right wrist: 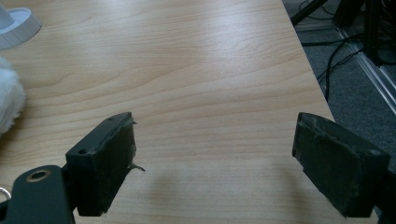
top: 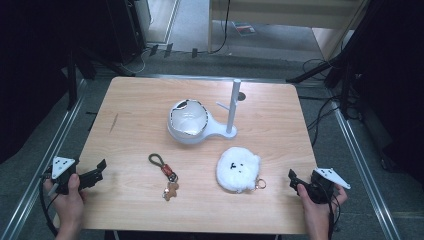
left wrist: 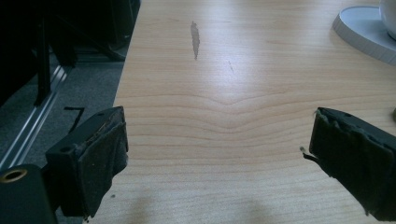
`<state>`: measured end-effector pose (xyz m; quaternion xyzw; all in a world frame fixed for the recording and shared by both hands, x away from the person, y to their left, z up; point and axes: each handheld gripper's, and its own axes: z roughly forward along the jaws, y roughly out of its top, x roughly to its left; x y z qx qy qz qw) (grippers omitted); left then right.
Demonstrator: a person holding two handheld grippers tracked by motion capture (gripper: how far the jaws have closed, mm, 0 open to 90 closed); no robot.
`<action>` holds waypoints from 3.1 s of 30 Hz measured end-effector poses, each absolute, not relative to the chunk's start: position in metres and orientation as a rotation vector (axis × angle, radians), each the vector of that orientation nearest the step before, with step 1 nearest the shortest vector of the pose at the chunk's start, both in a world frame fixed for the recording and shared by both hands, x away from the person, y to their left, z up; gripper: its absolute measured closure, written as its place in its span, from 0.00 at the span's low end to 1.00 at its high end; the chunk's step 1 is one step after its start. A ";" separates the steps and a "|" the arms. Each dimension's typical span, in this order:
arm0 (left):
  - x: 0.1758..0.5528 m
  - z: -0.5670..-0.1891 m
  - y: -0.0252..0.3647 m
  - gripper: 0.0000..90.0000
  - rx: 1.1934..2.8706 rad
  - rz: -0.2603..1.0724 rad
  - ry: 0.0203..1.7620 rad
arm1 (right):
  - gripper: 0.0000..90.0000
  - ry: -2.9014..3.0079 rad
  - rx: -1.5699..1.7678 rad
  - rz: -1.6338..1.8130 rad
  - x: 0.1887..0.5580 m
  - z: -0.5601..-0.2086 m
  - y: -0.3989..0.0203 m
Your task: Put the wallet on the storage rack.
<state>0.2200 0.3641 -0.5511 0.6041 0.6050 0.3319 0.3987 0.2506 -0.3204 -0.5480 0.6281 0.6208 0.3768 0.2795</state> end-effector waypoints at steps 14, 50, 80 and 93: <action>0.223 -0.551 0.362 0.06 1.552 0.847 1.551 | 0.16 1.686 1.697 1.031 0.250 -0.538 -0.317; 0.223 -0.551 0.358 0.07 1.589 0.852 1.535 | 0.19 1.975 1.548 1.155 0.257 -0.524 -0.218; 0.223 -0.551 0.357 0.07 1.594 0.856 1.538 | 0.24 2.157 1.518 1.033 0.271 -0.543 -0.174; 0.223 -0.551 0.357 0.07 1.601 0.852 1.540 | 0.77 2.143 1.445 1.054 0.262 -0.544 -0.162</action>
